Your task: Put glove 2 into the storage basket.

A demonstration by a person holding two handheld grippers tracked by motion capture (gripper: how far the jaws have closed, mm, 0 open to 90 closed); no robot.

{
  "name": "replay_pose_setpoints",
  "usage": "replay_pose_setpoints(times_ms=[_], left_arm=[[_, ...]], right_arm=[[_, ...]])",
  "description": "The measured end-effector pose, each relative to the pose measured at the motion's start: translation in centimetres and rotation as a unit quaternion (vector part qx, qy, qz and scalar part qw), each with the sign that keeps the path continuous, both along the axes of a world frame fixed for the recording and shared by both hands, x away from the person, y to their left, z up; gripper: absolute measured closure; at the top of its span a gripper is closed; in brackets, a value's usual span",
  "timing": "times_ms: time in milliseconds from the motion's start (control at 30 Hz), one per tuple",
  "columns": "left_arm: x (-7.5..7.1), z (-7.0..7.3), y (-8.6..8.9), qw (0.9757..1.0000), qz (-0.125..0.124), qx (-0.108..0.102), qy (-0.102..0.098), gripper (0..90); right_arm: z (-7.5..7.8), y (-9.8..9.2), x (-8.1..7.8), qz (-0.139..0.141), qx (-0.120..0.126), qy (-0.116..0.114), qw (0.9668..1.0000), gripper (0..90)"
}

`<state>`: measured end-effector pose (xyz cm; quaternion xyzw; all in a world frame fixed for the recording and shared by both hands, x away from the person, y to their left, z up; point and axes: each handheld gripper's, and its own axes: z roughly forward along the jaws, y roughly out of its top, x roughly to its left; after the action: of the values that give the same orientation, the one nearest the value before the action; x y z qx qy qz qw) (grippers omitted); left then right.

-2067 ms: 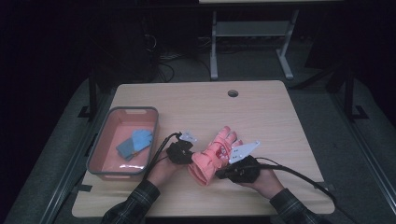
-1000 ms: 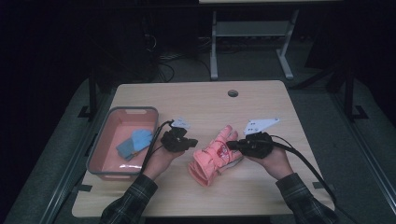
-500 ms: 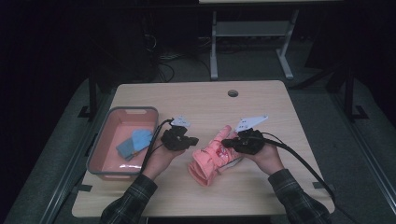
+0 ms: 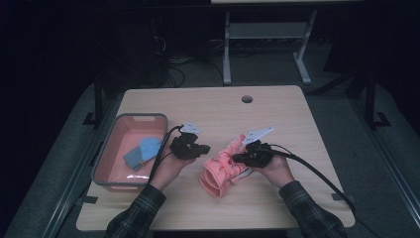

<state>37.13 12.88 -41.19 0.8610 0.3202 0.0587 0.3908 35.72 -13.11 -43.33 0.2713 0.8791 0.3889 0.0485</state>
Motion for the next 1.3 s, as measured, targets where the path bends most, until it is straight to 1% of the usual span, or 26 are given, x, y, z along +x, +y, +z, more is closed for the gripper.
replay_pose_setpoints(times_ms=[67,133,200,233,267,333,433,467,533,567,633,667,700,733,800,900,933,967,1000,1033,1067,1100,1133,1167,1200,1300], left_arm=[[0.0,0.0,0.0,1.0000,-0.001,-0.001,0.000,85.9],[0.1,0.2,0.0,1.0000,-0.001,-0.003,0.001,83.8],[0.1,0.3,0.1,1.0000,-0.005,-0.004,0.001,79.4],[0.2,0.8,0.1,0.9999,-0.008,-0.007,0.000,76.0],[0.2,0.8,0.1,0.9999,-0.008,-0.007,0.000,72.4],[0.2,1.5,-0.2,0.9996,-0.014,-0.026,-0.005,64.8],[0.2,1.9,-0.5,0.9992,-0.023,-0.032,-0.003,52.7],[0.4,2.1,-0.9,0.9986,-0.036,-0.038,0.005,49.0],[0.5,2.1,-1.2,0.9984,-0.039,-0.040,0.010,41.8],[0.7,1.9,-1.8,0.9979,-0.052,-0.033,0.018,38.9],[0.9,1.6,-2.4,0.9976,-0.058,-0.030,0.026,33.9],[0.9,1.6,-2.4,0.9976,-0.058,-0.030,0.026,32.7],[1.1,1.4,-2.6,0.9972,-0.060,-0.029,0.033,32.7],[1.4,0.9,-3.0,0.9966,-0.066,-0.024,0.044,29.3],[1.6,0.4,-3.3,0.9960,-0.067,-0.022,0.055,26.5],[1.8,-0.2,-3.7,0.9947,-0.074,-0.017,0.069,23.5],[1.8,-0.2,-3.7,0.9947,-0.074,-0.017,0.069,22.1],[1.9,-0.8,-4.0,0.9933,-0.083,-0.007,0.080,21.5],[1.9,-0.8,-4.0,0.9933,-0.083,-0.007,0.080,20.5],[1.9,-1.4,-4.1,0.9917,-0.090,0.000,0.091,19.9],[1.9,-1.4,-4.1,0.9917,-0.090,0.000,0.091,19.9],[2.1,-1.9,-4.1,0.9906,-0.096,0.008,0.096,19.0],[2.1,-2.2,-4.1,0.9899,-0.097,0.006,0.103,18.2],[2.1,-2.2,-4.1,0.9899,-0.097,0.006,0.103,18.2],[2.1,-2.4,-4.2,0.9895,-0.095,0.004,0.109,17.4],[2.2,-3.0,-4.5,0.9873,-0.100,0.006,0.123,17.1]], right_arm=[[-0.4,0.1,0.1,-0.003,-0.001,0.010,0.9999,90.0],[-0.6,0.3,0.1,-0.004,-0.004,0.010,0.9999,90.0],[-0.6,0.3,0.1,-0.005,-0.006,0.013,0.9999,90.0],[-0.8,0.5,0.1,-0.005,-0.012,0.009,0.9999,90.0],[-0.8,0.5,0.1,-0.005,-0.012,0.009,0.9999,90.0],[-0.9,0.5,0.0,-0.006,-0.014,0.009,0.9998,90.0],[-1.0,0.5,0.1,-0.004,-0.014,0.008,0.9999,90.0],[-1.0,0.5,0.1,-0.004,-0.015,0.008,0.9998,90.0],[-1.0,0.5,0.0,-0.007,-0.015,0.009,0.9998,90.0],[-1.0,0.5,0.0,-0.006,-0.016,0.006,0.9998,90.0],[-1.0,0.6,0.0,-0.006,-0.016,0.006,0.9998,90.0],[-1.0,0.6,0.0,-0.006,-0.016,0.006,0.9998,90.0],[-1.0,0.6,0.0,-0.006,-0.016,0.006,0.9998,90.0],[-1.0,0.6,0.0,-0.007,-0.017,0.006,0.9998,90.0],[-1.0,0.6,0.0,-0.006,-0.018,0.004,0.9998,90.0],[-1.0,0.6,-0.1,-0.008,-0.019,0.004,0.9998,90.0],[-1.0,0.6,-0.1,-0.008,-0.019,0.004,0.9998,90.0],[-1.0,0.6,-0.2,-0.008,-0.021,0.004,0.9998,90.0],[-1.0,0.7,-0.2,-0.007,-0.023,0.002,0.9997,90.0],[-1.1,0.7,-0.2,-0.006,-0.023,0.001,0.9997,90.0],[-1.1,0.7,-0.2,-0.006,-0.023,0.001,0.9997,90.0],[-1.1,0.6,-0.2,-0.006,-0.027,-0.001,0.9996,90.0],[-1.1,0.7,-0.2,-0.006,-0.026,-0.002,0.9996,90.0],[-1.1,0.7,-0.2,-0.006,-0.026,-0.002,0.9996,90.0],[-1.2,0.7,-0.3,-0.006,-0.028,-0.005,0.9996,90.0],[-1.2,0.8,-0.4,-0.006,-0.030,-0.003,0.9995,90.0]])
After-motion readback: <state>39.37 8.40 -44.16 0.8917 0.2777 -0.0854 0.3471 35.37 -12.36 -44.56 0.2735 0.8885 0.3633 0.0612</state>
